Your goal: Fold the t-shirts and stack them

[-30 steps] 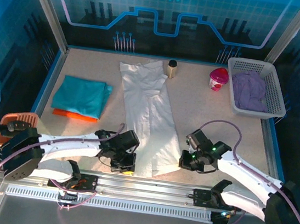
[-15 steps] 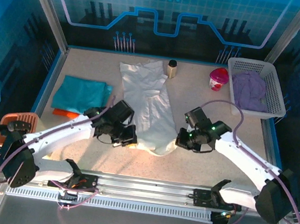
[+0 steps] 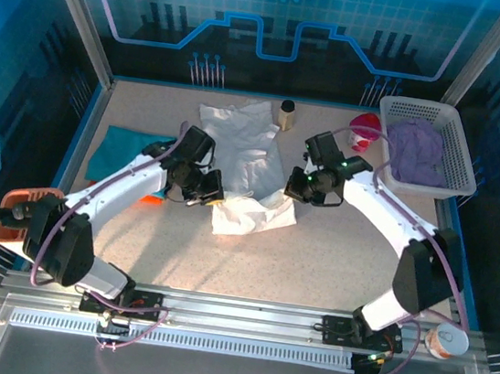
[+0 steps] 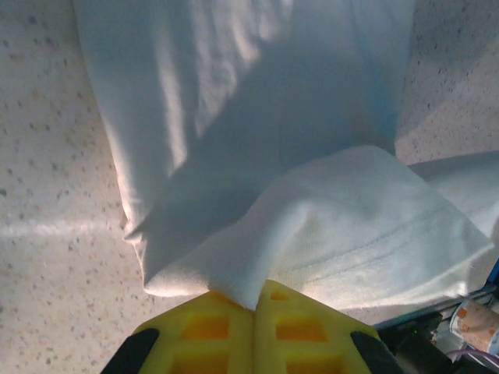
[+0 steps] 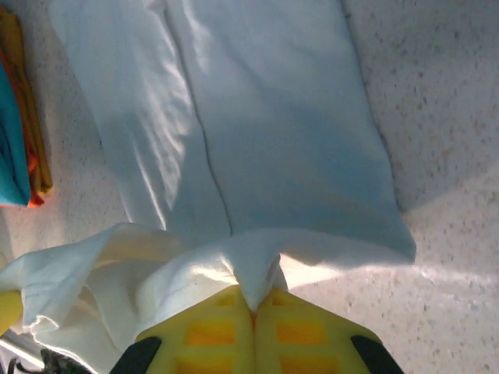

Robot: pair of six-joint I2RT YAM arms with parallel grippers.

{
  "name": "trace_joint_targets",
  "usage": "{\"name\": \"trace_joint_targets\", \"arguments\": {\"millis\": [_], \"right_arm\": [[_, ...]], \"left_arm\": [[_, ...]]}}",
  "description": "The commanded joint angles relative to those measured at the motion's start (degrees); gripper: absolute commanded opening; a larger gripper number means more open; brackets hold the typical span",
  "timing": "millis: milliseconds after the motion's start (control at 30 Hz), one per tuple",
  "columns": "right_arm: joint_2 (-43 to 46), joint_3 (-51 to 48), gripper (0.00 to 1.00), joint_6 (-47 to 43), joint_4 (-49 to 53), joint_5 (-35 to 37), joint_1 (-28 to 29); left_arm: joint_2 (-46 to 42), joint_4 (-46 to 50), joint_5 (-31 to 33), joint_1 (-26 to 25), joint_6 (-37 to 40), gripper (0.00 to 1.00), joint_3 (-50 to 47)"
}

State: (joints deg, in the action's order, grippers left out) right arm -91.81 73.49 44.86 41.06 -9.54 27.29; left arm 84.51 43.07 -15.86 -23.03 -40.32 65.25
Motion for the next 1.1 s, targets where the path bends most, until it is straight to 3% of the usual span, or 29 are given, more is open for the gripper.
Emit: {"name": "trace_joint_targets", "arguments": {"millis": [0,333,1067], "right_arm": [[-4.28,5.69,0.0,-2.91,1.83,-1.21,-0.73],[-14.13,15.38,0.0,-3.64,2.9,-2.21,-2.29],[-29.27,26.86,0.02,-3.78,0.78,-7.66,-5.67]], "left_arm": [[2.42,-0.25,-0.93,1.72,4.02,0.0,3.73],[9.74,-1.39,-1.15,5.5,7.13,0.0,8.21],[24.65,-7.75,-4.13,11.63,11.93,0.02,14.51]]}}
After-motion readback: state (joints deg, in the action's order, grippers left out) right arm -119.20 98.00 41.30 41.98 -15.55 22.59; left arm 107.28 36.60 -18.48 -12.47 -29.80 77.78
